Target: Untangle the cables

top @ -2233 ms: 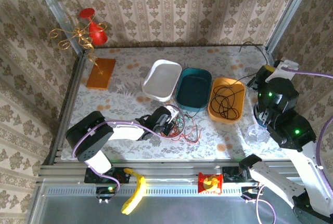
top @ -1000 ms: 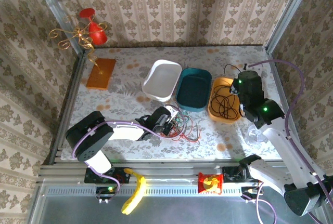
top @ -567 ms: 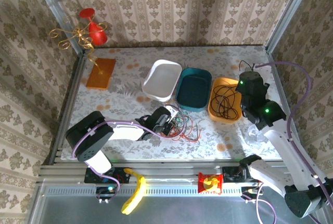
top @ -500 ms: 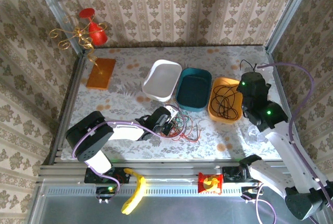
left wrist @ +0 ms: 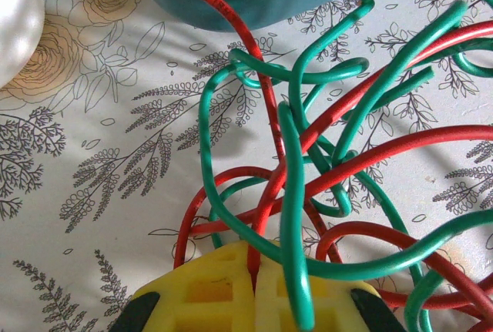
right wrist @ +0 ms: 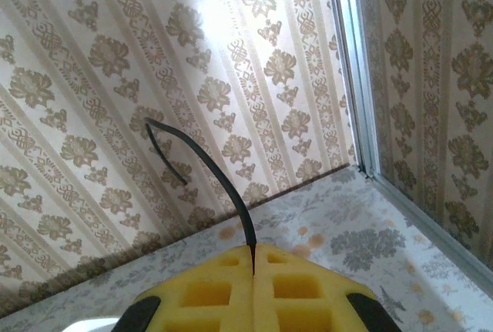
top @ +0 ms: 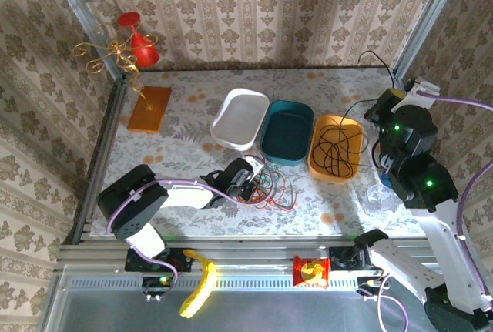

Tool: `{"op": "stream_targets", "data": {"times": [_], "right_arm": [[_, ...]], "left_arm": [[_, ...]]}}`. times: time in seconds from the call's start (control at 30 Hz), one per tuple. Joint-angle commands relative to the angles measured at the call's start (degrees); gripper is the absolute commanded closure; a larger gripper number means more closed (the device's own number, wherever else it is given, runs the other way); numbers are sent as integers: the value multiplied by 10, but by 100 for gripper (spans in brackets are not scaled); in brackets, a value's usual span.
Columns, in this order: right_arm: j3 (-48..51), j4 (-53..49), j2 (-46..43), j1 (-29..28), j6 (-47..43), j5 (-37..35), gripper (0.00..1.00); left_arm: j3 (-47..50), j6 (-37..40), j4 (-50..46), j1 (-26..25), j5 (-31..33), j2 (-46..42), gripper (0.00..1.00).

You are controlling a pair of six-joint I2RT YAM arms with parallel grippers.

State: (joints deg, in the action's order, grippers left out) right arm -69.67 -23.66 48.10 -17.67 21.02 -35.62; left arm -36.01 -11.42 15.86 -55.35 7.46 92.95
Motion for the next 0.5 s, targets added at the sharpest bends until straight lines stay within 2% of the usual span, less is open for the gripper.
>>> {"op": "stream_targets", "data": {"times": [0.0,0.47], "right_arm": [[-3,9,22,6,-24,-12,100],[65,-4,71,22,14,59,100]], "left_arm": [[6,-10,-49,7,6,16,100],[12,-11,-47,7,8,13,100]]}}
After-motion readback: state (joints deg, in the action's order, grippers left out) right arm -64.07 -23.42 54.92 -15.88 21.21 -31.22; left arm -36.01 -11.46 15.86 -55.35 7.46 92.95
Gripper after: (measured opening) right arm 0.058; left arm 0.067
